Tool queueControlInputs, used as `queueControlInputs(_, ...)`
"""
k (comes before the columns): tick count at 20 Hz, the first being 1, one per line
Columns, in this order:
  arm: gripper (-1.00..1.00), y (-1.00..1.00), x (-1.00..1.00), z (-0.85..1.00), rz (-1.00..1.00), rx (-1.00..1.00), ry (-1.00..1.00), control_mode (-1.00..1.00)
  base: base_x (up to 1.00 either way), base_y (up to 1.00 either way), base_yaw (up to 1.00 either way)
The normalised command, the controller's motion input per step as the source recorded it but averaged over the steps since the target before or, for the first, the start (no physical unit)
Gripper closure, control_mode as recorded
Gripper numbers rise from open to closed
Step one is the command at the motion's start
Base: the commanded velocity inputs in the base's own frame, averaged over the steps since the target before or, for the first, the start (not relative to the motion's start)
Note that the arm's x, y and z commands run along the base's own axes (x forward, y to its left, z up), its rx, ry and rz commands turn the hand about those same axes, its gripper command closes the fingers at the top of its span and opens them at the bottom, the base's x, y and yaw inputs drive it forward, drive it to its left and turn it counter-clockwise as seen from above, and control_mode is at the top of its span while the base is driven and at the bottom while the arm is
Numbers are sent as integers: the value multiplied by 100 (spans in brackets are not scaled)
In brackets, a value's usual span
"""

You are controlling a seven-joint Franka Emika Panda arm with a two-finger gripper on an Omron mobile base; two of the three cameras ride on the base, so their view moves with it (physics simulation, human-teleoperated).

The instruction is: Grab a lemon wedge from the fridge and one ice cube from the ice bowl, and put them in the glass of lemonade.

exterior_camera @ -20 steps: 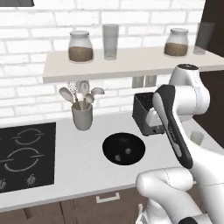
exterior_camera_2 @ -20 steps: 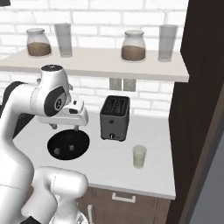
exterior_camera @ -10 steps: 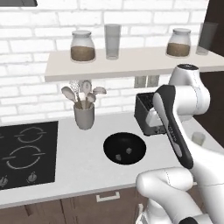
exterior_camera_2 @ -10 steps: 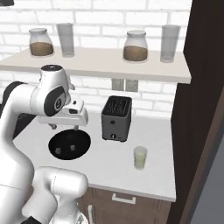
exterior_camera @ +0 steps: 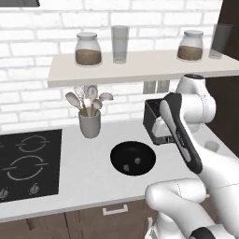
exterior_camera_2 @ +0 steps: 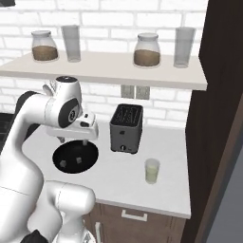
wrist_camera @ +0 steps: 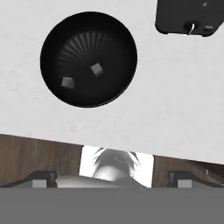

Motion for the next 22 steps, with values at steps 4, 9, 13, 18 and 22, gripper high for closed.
queueControlInputs(4,-100,61,71,-20,3,0,4,-100,0,0,0)
queueControlInputs(9,-100,71,61,-26,0,0,1,-100,0,0,0)
queueControlInputs(13,-100,8,13,-42,0,-2,0,-100,0,0,0)
queueControlInputs(18,-100,-1,2,-60,0,-1,5,-100,0,0,0)
queueControlInputs(22,-100,0,28,-81,1,0,9,-100,0,0,0)
